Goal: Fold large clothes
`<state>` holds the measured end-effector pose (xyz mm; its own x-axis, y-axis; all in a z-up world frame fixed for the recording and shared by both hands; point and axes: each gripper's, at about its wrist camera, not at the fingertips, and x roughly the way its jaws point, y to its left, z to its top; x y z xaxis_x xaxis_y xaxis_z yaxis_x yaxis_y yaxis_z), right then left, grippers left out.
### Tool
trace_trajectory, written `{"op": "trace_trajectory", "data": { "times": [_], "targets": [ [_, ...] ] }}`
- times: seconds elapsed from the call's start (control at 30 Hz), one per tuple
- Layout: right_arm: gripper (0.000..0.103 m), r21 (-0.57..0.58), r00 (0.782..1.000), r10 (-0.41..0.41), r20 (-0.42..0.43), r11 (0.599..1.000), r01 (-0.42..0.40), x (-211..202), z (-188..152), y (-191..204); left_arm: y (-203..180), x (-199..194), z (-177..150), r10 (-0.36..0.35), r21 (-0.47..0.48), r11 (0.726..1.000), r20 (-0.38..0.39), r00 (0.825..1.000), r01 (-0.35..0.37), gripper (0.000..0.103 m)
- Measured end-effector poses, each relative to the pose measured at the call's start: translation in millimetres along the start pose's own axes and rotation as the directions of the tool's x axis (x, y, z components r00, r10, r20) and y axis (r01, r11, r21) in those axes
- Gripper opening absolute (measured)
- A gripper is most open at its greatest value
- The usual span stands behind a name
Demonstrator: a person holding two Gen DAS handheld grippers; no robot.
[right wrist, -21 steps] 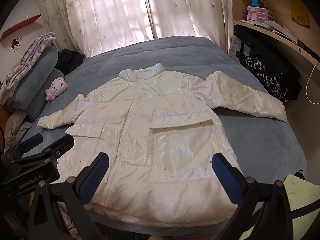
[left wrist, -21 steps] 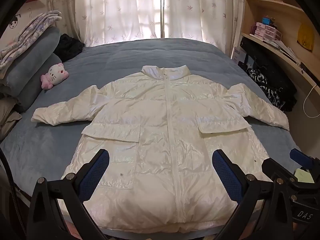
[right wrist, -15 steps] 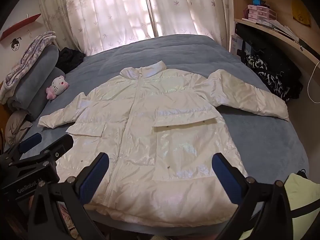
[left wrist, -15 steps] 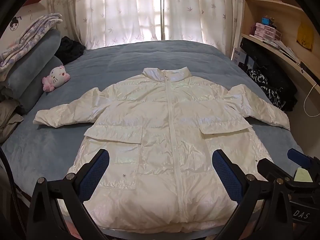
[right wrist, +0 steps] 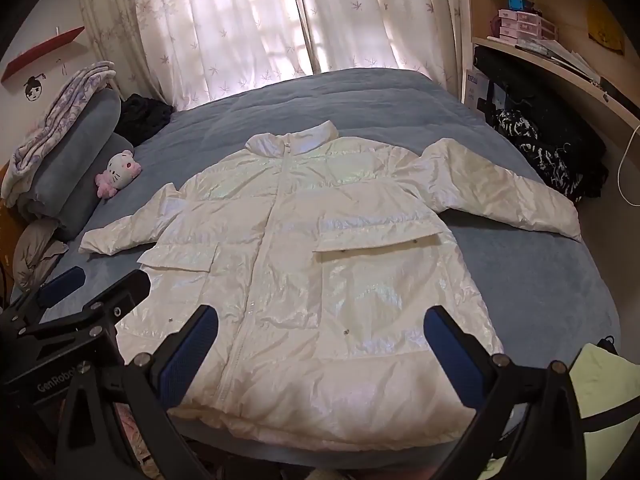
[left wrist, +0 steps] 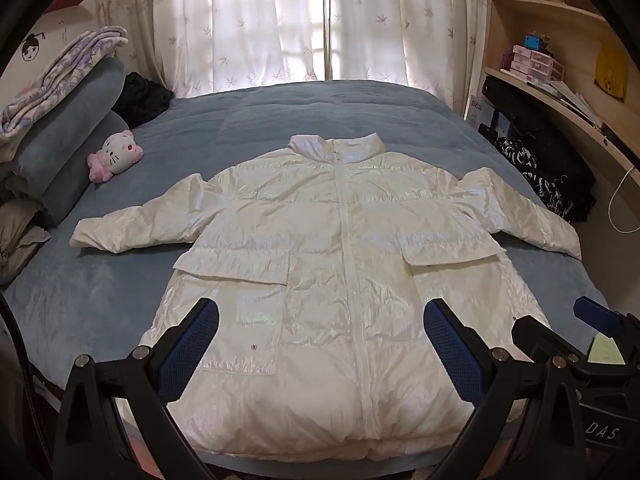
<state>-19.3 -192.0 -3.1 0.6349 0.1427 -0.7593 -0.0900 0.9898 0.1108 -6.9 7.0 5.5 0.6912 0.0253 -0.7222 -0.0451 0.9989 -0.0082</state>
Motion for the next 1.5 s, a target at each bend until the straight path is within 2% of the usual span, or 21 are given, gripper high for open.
{"op": "trace_trajectory", "data": {
  "times": [1.5],
  "targets": [
    [0.103,0.015,1.000,0.016,-0.011,1.000,-0.016,3.9,-12.4,11.8,6.5,1.2,-14.8,0.001,-0.012,1.000,-0.020,1.000,-0.001,0.101]
  ]
}}
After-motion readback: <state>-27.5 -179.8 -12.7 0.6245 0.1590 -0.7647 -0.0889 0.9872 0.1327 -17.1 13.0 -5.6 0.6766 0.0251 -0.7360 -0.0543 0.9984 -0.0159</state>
